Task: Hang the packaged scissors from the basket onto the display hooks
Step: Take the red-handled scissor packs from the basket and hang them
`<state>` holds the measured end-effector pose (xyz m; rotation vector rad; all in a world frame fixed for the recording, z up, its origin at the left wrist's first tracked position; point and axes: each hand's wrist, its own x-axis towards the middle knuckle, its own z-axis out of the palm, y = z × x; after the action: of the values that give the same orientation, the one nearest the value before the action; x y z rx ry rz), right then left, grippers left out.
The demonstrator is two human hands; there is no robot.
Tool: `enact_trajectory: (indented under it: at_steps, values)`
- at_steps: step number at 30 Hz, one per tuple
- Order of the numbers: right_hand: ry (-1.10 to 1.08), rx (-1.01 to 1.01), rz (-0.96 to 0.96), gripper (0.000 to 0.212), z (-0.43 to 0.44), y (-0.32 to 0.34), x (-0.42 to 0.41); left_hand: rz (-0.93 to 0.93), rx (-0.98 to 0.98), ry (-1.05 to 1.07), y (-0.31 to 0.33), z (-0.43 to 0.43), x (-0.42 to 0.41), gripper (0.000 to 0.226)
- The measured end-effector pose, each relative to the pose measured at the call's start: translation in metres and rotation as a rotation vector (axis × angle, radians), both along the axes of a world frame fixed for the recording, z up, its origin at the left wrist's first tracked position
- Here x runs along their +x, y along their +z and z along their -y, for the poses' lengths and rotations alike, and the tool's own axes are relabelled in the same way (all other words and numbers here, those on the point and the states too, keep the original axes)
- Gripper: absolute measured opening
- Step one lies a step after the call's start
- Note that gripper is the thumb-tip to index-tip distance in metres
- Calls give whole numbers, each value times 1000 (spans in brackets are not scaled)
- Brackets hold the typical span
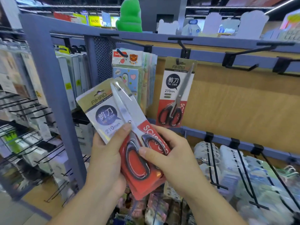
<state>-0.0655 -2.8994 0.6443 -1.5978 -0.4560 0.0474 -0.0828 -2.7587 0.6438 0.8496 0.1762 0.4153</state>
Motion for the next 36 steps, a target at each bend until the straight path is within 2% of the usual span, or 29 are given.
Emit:
enact_trajectory:
  at_steps: [3, 7, 15, 19, 24, 29, 36]
  values:
    - [-15, 115, -30, 37, 5, -5, -2, 6, -72, -5, -3, 9, -8, 45]
    - [-15, 251, -75, 29, 12, -15, -6, 6, -43, -28, -5, 17, -19, 50]
    - [-73, 424, -137, 24, 24, -27, -10, -39, -22, -88, -15, 32, -34, 47]
    - [-95, 482, -200, 32, 28, -32, -12, -59, 12, -91, -21, 35, -39, 46]
    - [-69, 488, -254, 34, 31, -38, -16, -117, 8, -19, -27, 33, -37, 39]
    - [-49, 420, -237, 18, 38, -38, -16, -147, 74, 31, -29, 31, -35, 33]
    - [-71, 376, -42, 23, 56, -29, -7, -121, 106, 102, -27, 17, -32, 30]
